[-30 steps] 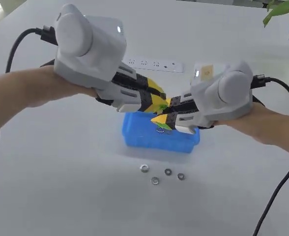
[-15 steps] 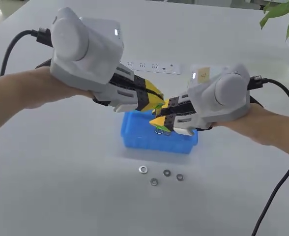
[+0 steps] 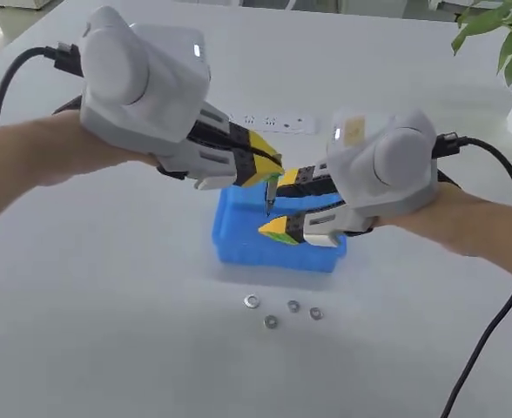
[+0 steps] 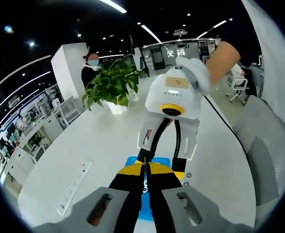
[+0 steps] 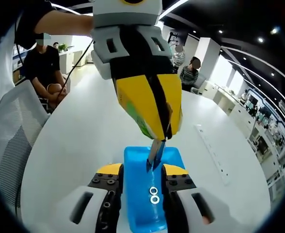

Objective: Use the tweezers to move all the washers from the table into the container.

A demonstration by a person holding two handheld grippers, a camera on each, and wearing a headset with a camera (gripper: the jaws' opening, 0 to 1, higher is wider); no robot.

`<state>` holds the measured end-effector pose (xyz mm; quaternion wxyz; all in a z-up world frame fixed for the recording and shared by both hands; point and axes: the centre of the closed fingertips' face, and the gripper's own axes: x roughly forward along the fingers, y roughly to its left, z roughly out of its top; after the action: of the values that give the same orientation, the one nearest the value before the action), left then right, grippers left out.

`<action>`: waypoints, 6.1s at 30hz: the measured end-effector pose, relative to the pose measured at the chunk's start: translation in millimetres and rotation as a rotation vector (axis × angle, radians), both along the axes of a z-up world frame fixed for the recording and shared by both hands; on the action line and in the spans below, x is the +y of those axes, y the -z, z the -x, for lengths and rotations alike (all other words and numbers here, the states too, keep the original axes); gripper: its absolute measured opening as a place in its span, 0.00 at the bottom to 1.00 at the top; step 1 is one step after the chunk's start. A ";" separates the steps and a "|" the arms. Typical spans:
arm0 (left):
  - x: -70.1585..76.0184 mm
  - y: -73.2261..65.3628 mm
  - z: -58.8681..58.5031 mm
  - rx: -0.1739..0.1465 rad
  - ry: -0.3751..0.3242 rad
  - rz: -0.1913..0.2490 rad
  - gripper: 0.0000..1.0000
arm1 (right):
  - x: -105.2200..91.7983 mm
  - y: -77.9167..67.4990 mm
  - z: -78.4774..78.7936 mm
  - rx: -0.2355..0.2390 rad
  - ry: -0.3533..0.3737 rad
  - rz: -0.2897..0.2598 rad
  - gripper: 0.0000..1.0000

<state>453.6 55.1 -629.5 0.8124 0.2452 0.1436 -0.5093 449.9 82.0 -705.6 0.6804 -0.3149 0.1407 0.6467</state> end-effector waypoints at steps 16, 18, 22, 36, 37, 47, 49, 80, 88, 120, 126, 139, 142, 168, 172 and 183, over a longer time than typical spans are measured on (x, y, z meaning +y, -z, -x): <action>-5.1 -13.3 34.0 0.008 -0.015 0.040 0.05 | -47.2 -23.7 -2.7 -0.013 0.180 -0.118 0.55; -7.4 -12.3 41.2 0.012 -0.010 0.054 0.06 | -56.2 -21.8 1.2 -0.022 0.188 -0.113 0.57; -8.8 -5.1 54.0 0.020 -0.007 0.043 0.06 | -72.9 -14.4 10.6 -0.009 0.209 -0.103 0.60; -13.0 20.3 86.3 0.062 -0.004 0.046 0.06 | -99.3 13.0 55.0 0.131 0.227 -0.121 0.78; -14.0 21.6 86.8 0.048 0.003 0.040 0.06 | -100.1 14.1 56.9 0.136 0.226 -0.119 0.79; -21.3 40.1 95.9 0.067 0.025 0.021 0.06 | -110.2 24.4 84.5 0.175 0.238 -0.130 0.88; -22.2 43.2 97.9 0.055 0.032 0.013 0.06 | -112.7 28.9 90.7 0.187 0.238 -0.125 0.89; -31.7 61.9 108.1 0.053 0.054 0.030 0.06 | -114.2 50.4 121.3 0.329 0.185 -0.118 1.00; -35.4 64.2 104.2 0.061 0.047 0.038 0.06 | -111.6 54.7 129.1 0.360 0.166 -0.114 1.00; -33.5 74.7 95.4 0.109 0.048 0.051 0.06 | -100.5 59.9 126.1 0.410 0.165 -0.121 0.95; -30.1 74.5 92.7 0.144 0.029 0.067 0.05 | -84.4 53.9 117.0 0.407 0.130 -0.132 0.88; -29.1 73.5 87.7 0.184 0.018 0.082 0.05 | -34.3 53.2 99.3 0.374 0.034 -0.154 0.72; -29.5 73.7 88.3 0.190 0.024 0.084 0.05 | -29.9 56.3 99.0 0.392 0.011 -0.147 0.60; -29.1 75.1 90.8 0.204 0.046 0.077 0.05 | -19.2 71.5 93.0 0.290 -0.112 -0.037 0.16; -30.3 75.4 91.2 0.204 0.050 0.077 0.05 | -19.5 71.6 90.7 0.289 -0.110 -0.036 0.12; -31.9 75.9 89.8 0.197 0.055 0.068 0.06 | -20.3 72.4 90.3 0.219 -0.120 -0.011 0.10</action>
<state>363.8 23.2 -705.4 0.7880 0.1701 0.1986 -0.5574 359.6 61.7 -778.1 0.6228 -0.2466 0.1916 0.7174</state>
